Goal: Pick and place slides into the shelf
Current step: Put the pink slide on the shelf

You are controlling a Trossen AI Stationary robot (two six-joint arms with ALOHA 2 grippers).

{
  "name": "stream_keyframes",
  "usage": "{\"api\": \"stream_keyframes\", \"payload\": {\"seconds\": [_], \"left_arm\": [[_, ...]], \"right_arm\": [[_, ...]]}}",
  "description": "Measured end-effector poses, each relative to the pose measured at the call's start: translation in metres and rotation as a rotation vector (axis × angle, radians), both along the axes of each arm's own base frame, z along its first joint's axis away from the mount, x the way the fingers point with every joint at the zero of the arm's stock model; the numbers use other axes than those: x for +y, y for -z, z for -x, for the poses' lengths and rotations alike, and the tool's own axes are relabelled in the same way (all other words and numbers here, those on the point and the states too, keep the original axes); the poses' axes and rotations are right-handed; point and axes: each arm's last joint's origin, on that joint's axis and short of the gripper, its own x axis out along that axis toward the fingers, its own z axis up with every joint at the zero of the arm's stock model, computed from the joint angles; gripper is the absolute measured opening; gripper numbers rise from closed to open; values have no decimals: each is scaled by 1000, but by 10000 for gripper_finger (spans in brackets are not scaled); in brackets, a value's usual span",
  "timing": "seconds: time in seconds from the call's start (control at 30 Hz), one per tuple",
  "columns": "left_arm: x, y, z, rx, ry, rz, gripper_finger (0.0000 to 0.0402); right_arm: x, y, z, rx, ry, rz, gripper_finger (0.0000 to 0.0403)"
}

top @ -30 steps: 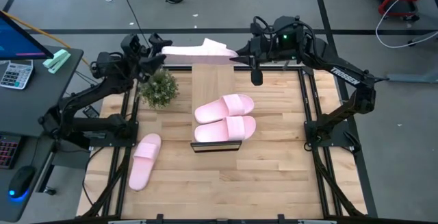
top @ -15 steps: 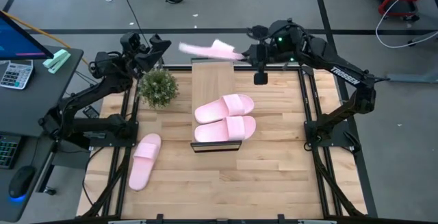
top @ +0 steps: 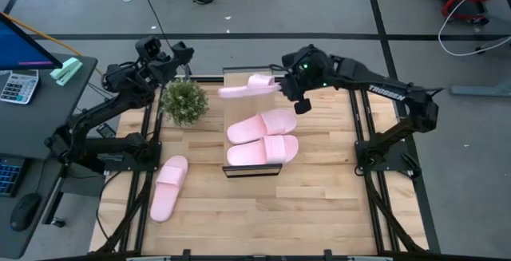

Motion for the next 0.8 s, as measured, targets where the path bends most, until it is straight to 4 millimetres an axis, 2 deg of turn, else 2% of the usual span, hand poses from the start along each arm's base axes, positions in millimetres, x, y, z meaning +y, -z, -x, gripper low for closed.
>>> {"api": "stream_keyframes", "payload": {"seconds": [0.13, 0.33, 0.8], "left_arm": [[-1, -1, 1, -5, 4, 0, 281], [-2, -1, 2, -6, 7, 2, 281], [-2, -1, 2, -4, 7, 4, 281]], "right_arm": [[-1, 17, -6, -6, -35, 47, 35], [-1, 30, -6, 46, -98, 90, 35], [-8, 31, -5, 98, -222, 285, 34]]}}
